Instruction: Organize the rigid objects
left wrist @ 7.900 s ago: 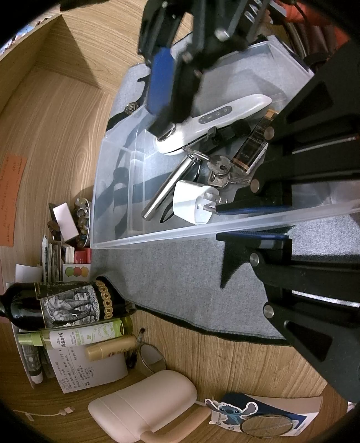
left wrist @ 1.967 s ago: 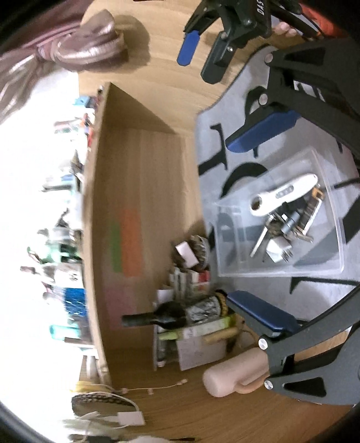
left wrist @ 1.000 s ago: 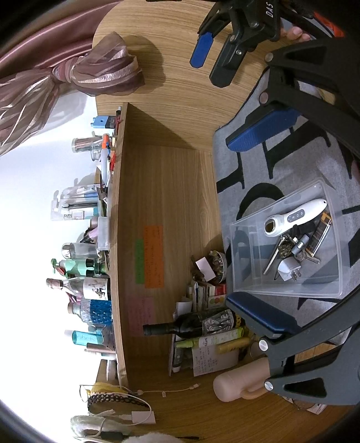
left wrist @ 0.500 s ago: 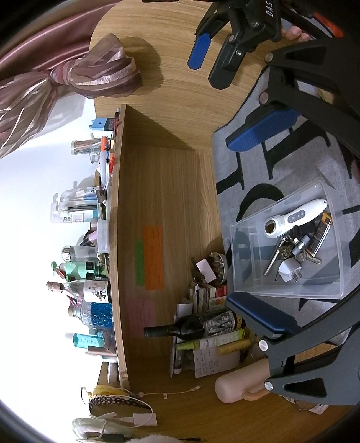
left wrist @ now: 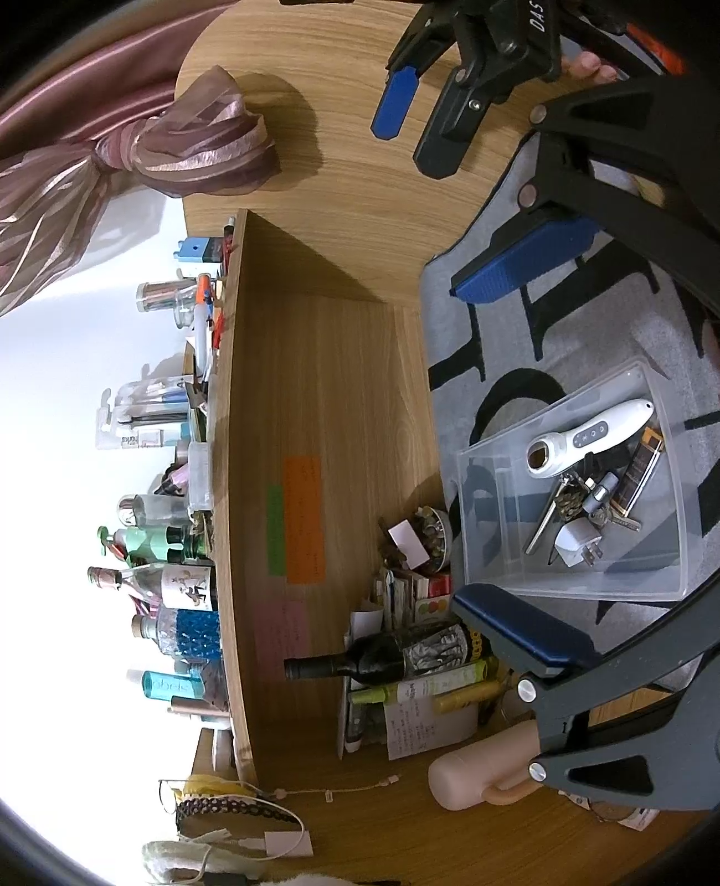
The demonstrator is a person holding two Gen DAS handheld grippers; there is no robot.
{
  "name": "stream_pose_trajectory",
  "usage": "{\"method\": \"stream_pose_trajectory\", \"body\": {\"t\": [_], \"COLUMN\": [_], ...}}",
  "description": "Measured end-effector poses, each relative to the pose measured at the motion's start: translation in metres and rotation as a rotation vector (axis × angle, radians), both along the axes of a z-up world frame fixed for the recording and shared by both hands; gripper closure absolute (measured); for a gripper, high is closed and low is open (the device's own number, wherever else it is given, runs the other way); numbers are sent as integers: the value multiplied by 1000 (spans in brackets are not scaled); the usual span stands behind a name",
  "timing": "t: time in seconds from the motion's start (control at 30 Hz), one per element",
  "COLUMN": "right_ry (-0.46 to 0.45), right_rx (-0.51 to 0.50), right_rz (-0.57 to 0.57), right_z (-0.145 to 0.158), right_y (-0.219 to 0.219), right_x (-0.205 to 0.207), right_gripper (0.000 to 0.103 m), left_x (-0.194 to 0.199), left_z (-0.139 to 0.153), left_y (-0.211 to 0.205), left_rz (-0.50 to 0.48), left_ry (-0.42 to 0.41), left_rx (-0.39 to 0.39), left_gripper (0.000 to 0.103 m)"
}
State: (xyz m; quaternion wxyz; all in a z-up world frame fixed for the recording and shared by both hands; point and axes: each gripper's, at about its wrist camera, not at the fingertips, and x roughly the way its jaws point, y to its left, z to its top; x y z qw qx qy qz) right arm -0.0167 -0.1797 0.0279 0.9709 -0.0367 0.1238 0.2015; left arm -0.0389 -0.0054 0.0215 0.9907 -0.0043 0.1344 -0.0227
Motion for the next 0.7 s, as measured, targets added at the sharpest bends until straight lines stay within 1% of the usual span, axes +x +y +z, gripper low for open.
{"method": "stream_pose_trajectory", "body": {"t": [0.07, 0.27, 0.37, 0.7], "right_ry": [1, 7, 12, 20], "right_rx": [1, 6, 8, 5], "right_rz": [3, 1, 0, 2], "right_z": [0, -1, -1, -3], "right_y": [-1, -1, -1, 1], "right_x": [0, 1, 3, 5], "right_gripper": [0, 0, 0, 0], "left_x": [0, 1, 3, 5], "left_z": [0, 0, -1, -4], "left_y": [-1, -1, -2, -2], "left_rz": [14, 16, -7, -15], "left_ry": [-8, -11, 3, 11], "left_rx": [7, 9, 4, -2], "left_gripper": [0, 0, 0, 0]}}
